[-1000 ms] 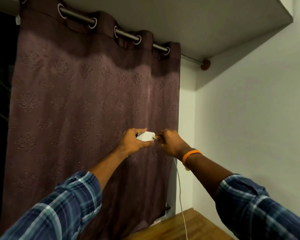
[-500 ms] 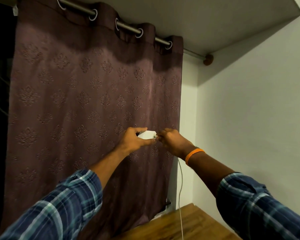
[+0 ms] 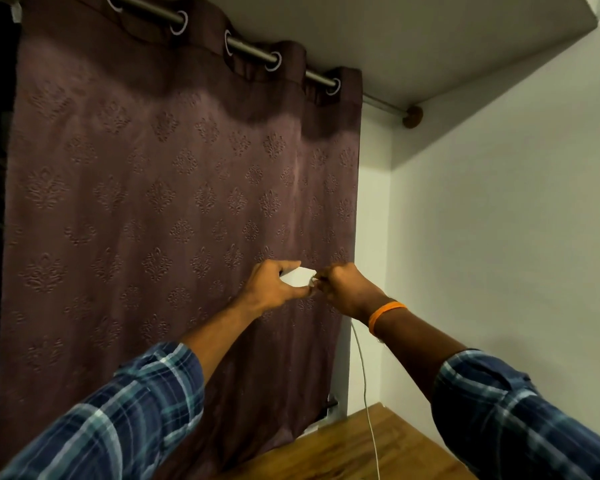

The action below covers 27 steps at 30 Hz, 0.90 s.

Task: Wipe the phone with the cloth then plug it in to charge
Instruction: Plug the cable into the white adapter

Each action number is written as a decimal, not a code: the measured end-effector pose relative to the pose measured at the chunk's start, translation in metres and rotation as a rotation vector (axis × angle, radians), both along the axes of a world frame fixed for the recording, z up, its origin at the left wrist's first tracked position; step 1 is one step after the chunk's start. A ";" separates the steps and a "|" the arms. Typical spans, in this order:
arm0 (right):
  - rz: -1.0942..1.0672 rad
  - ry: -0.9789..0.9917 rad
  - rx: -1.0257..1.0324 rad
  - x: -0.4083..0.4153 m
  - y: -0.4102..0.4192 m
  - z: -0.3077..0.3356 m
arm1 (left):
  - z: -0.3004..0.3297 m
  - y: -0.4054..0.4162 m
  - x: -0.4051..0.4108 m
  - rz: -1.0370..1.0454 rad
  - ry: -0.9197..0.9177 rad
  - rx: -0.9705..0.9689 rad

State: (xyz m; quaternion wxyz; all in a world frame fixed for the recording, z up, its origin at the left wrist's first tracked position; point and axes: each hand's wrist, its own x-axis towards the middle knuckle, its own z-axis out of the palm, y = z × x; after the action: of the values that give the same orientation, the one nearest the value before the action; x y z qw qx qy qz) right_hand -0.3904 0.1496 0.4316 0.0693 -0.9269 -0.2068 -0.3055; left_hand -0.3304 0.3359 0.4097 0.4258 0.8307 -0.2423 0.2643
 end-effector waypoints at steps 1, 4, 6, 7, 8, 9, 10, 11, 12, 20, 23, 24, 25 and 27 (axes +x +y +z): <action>-0.006 0.017 0.020 0.000 0.000 -0.002 | -0.001 0.000 0.000 -0.001 -0.002 0.011; -0.030 0.051 0.096 0.002 0.001 -0.010 | -0.005 -0.001 0.002 -0.002 0.002 0.031; -0.034 0.076 0.151 0.004 0.001 -0.017 | -0.011 -0.003 0.004 -0.001 0.008 0.033; -0.035 0.090 0.174 0.005 0.001 -0.020 | -0.015 -0.003 0.005 0.000 0.013 0.029; -0.040 0.106 0.191 0.006 0.001 -0.024 | -0.020 -0.004 0.006 0.007 0.021 0.024; -0.046 0.122 0.203 0.008 0.000 -0.028 | -0.023 -0.004 0.007 0.012 0.030 0.018; -0.053 0.146 0.215 0.010 0.001 -0.034 | -0.029 -0.003 0.009 0.019 0.046 0.010; -0.057 0.165 0.224 0.011 0.000 -0.042 | -0.035 -0.002 0.010 0.030 0.063 0.004; -0.059 0.187 0.232 0.013 0.000 -0.050 | -0.041 -0.001 0.011 0.039 0.079 0.002; -0.114 0.372 0.144 0.039 0.008 -0.147 | -0.150 0.008 0.027 0.095 0.262 0.061; -0.134 0.455 0.149 0.051 0.010 -0.195 | -0.200 0.011 0.027 0.100 0.339 0.077; -0.142 0.482 0.159 0.054 0.010 -0.211 | -0.215 0.012 0.026 0.101 0.369 0.079; -0.154 0.511 0.167 0.058 0.012 -0.231 | -0.234 0.014 0.027 0.107 0.418 0.080; -0.158 0.534 0.178 0.061 0.015 -0.264 | -0.264 0.016 0.023 0.105 0.493 0.083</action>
State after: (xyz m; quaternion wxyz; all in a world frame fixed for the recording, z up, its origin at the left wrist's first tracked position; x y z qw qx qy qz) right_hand -0.3297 0.1648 0.1679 0.1783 -0.9780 -0.0807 -0.0722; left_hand -0.3075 0.3516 0.1459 0.4232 0.8983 -0.0983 0.0657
